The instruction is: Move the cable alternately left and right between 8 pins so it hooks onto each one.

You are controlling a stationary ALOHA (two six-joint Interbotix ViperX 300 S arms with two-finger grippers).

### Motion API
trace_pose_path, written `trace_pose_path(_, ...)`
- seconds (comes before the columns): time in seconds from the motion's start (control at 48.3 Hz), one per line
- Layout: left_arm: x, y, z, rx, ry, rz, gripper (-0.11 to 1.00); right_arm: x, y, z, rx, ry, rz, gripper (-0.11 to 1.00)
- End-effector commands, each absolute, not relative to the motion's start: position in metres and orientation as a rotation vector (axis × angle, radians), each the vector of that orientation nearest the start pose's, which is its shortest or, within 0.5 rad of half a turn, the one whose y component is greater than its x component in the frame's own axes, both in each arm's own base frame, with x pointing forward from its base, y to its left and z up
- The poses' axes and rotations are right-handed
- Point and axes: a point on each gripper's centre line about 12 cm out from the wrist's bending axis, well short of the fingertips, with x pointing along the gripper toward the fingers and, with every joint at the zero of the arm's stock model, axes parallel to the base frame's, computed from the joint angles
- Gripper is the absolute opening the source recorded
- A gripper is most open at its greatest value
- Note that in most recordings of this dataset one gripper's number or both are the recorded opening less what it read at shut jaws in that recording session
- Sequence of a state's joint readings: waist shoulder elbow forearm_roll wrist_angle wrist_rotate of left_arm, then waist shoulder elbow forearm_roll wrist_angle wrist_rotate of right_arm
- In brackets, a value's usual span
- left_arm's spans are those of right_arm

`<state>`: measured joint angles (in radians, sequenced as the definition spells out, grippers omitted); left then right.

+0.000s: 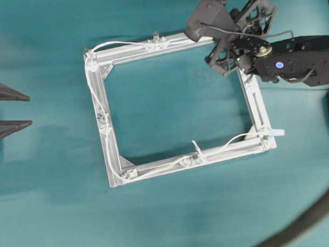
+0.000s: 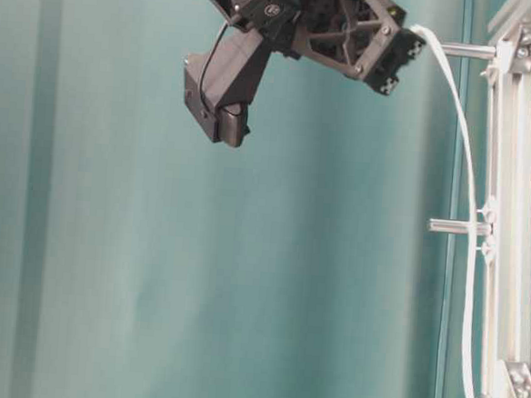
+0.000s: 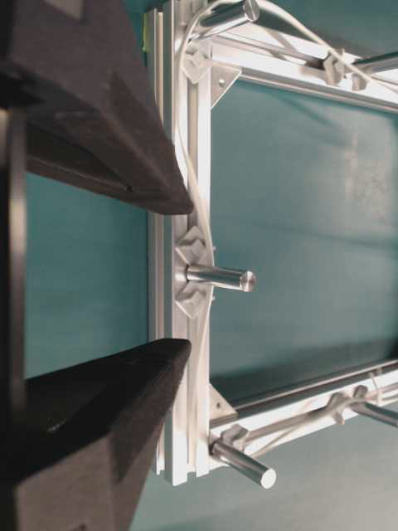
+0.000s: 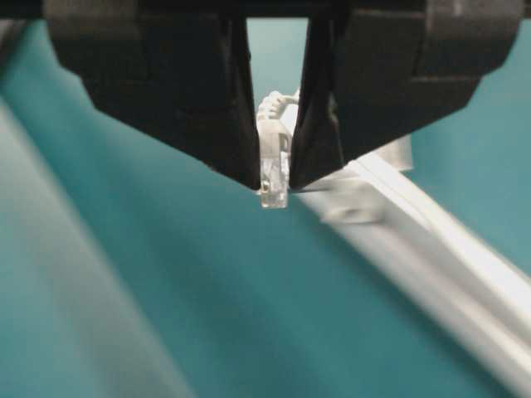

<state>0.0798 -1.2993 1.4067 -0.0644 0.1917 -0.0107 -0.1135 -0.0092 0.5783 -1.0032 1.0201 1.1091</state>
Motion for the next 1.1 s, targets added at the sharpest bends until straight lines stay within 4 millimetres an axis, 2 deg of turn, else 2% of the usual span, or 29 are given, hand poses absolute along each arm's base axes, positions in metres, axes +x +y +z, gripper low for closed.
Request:
trace_pose_path(0.0, 0.139, 0.01, 0.202, -0.09, 0.288, 0.078, 0.7, 0.32, -0.127, 0.208, -0.137, 0.998, -1.051, 0.15)
trace_pose_path(0.352, 0.139, 0.01, 0.202, -0.091, 0.288, 0.078, 0.7, 0.298, -0.139, 0.205, -0.326, 0.968, -1.144, 0.15)
trace_pose_path(0.663, 0.139, 0.01, 0.202, -0.09, 0.29, 0.078, 0.7, 0.283, -0.148, 0.185, -0.317, 0.91, -1.105, 0.15)
trace_pose_path(1.077, 0.139, 0.01, 0.202, -0.09, 0.29, 0.078, 0.7, 0.284, -0.169, 0.172, -0.332, 0.89, -0.972, 0.15)
